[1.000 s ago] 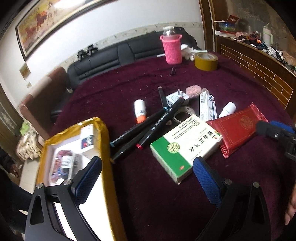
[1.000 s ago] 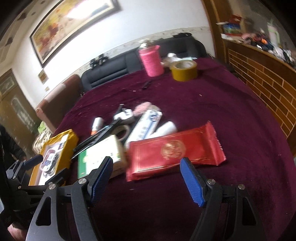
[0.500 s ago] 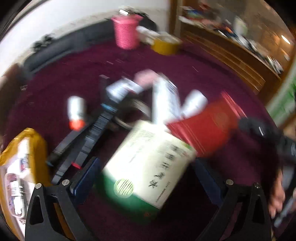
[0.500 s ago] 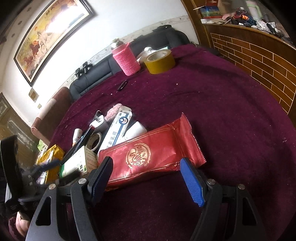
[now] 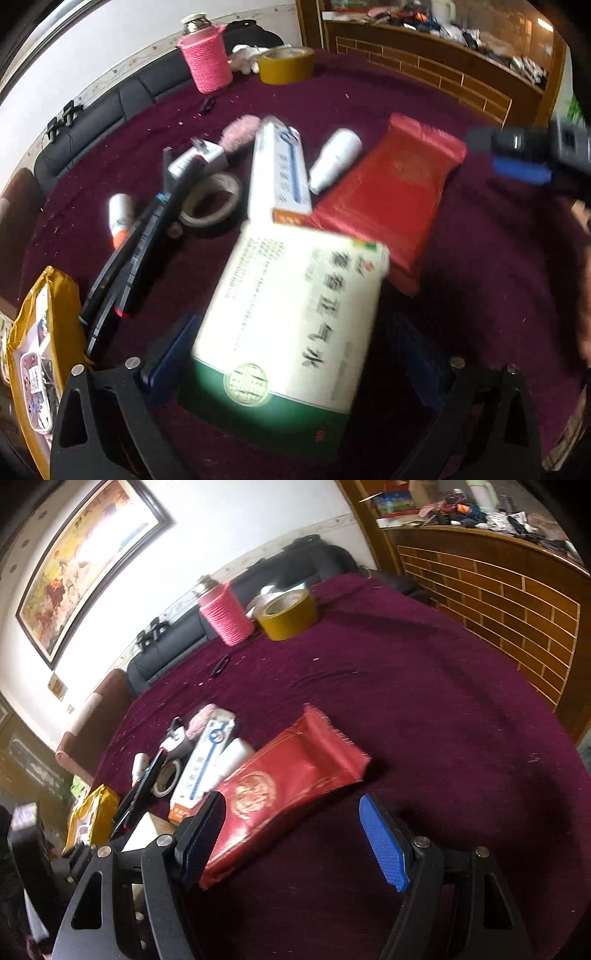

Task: Organize objects
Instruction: 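Move the left tool to the green-and-white medicine box and grasp it, then carry the medicine box over the tray with the left tool while the right tool grasps a black marker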

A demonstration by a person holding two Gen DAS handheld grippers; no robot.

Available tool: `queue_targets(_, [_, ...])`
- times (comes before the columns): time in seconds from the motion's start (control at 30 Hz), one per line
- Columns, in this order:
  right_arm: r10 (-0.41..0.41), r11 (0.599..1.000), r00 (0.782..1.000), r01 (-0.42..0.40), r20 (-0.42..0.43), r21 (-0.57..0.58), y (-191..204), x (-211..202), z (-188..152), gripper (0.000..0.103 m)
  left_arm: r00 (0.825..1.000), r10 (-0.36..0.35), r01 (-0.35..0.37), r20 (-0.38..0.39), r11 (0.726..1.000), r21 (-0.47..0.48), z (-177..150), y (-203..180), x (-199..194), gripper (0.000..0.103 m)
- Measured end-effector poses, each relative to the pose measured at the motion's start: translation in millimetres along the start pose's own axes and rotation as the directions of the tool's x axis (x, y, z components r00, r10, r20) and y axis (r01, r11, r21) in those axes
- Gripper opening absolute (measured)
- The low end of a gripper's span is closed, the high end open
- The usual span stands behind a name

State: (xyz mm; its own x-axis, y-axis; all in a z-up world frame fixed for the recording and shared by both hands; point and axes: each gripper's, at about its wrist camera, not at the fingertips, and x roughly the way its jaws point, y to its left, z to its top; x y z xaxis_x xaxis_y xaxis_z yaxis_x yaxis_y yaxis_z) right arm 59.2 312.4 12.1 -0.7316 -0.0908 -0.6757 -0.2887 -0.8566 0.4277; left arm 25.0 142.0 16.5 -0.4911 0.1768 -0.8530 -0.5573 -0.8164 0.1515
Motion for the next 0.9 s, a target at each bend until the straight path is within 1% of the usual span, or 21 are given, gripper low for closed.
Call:
queue_targets(0.03, [-0.008, 1.0, 1.0, 0.008, -0.001, 0.01, -4, -1, 1, 0.079, 1.0, 0.019, -0.019, 0.018, 1.0, 0.003, -1, -2, -2, 0.092])
queue_targets(0.07, [-0.012, 1.0, 1.0, 0.012, -0.004, 0.019, -7, -3, 1, 0.079, 0.999, 0.021, -0.021, 0.03, 1.0, -0.006, -2, -2, -4, 0.084])
queue_targets(0.1, [-0.017, 0.999, 1.0, 0.017, -0.009, 0.028, -9, -3, 2, 0.079, 0.999, -0.012, 0.013, 0.04, 0.999, -0.036, -2, 4, -9, 0.077])
queue_targets(0.13, [-0.019, 0.999, 1.0, 0.019, -0.016, 0.037, -10, -3, 3, 0.079, 0.996, -0.066, 0.071, 0.056, 0.994, -0.087, -3, 12, -15, 0.073])
queue_targets(0.17, [-0.019, 0.999, 1.0, 0.02, -0.021, 0.043, -11, -2, 3, 0.079, 0.993, -0.09, 0.098, 0.07, 0.988, -0.119, -5, 18, -21, 0.07])
queue_targets(0.23, [-0.017, 0.999, 0.999, 0.018, -0.028, 0.045, -9, -2, 3, 0.079, 0.99, -0.085, 0.104, 0.114, 0.98, -0.171, -10, 32, -37, 0.07])
queue_targets(0.3, [-0.011, 0.999, 0.999, 0.012, -0.03, 0.03, 0, -1, 3, 0.079, 0.984, -0.098, 0.13, 0.15, 0.968, -0.214, -15, 45, -52, 0.07])
queue_targets(0.43, [0.024, 0.998, 0.999, -0.026, -0.04, -0.056, 37, 4, 5, 0.079, 0.972, -0.082, 0.146, 0.222, 0.945, -0.292, -31, 74, -84, 0.07])
queue_targets(0.5, [0.046, 0.994, 0.998, -0.05, -0.05, -0.093, 57, 10, 6, 0.079, 0.966, -0.051, 0.135, 0.252, 0.934, -0.329, -42, 89, -100, 0.07])
queue_targets(0.57, [0.075, 0.989, 0.994, -0.084, -0.074, -0.122, 81, 19, 9, 0.079, 0.964, -0.018, 0.116, 0.264, 0.926, -0.36, -52, 103, -113, 0.07])
queue_targets(0.63, [0.12, 0.979, 0.987, -0.135, -0.106, -0.15, 108, 31, 10, 0.079, 0.964, 0.027, 0.084, 0.264, 0.912, -0.402, -66, 122, -126, 0.07])
queue_targets(0.67, [0.151, 0.972, 0.98, -0.171, -0.132, -0.158, 122, 39, 9, 0.079, 0.964, 0.049, 0.069, 0.26, 0.902, -0.426, -73, 131, -130, 0.07])
queue_targets(0.7, [0.175, 0.967, 0.972, -0.2, -0.158, -0.156, 134, 48, 8, 0.08, 0.965, 0.072, 0.055, 0.253, 0.885, -0.462, -82, 145, -135, 0.07])
queue_targets(0.77, [0.214, 0.96, 0.951, -0.247, -0.223, -0.131, 157, 69, 5, 0.079, 0.965, 0.096, 0.043, 0.245, 0.862, -0.505, -97, 162, -140, 0.07])
queue_targets(0.8, [0.22, 0.96, 0.944, -0.254, -0.245, -0.119, 166, 78, 3, 0.074, 0.964, 0.11, 0.034, 0.241, 0.852, -0.523, -103, 169, -142, 0.07])
queue_targets(0.83, [0.215, 0.962, 0.939, -0.251, -0.268, -0.109, 176, 90, 1, 0.064, 0.964, 0.12, 0.025, 0.236, 0.845, -0.534, -108, 175, -143, 0.07])
queue_targets(0.87, [0.204, 0.964, 0.937, -0.242, -0.282, -0.106, 182, 97, -1, 0.058, 0.964, 0.131, 0.017, 0.232, 0.839, -0.544, -113, 182, -144, 0.07])
queue_targets(0.9, [0.193, 0.967, 0.934, -0.233, -0.301, -0.1, 188, 105, -3, 0.046, 0.964, 0.135, 0.013, 0.23, 0.836, -0.548, -116, 185, -144, 0.07])
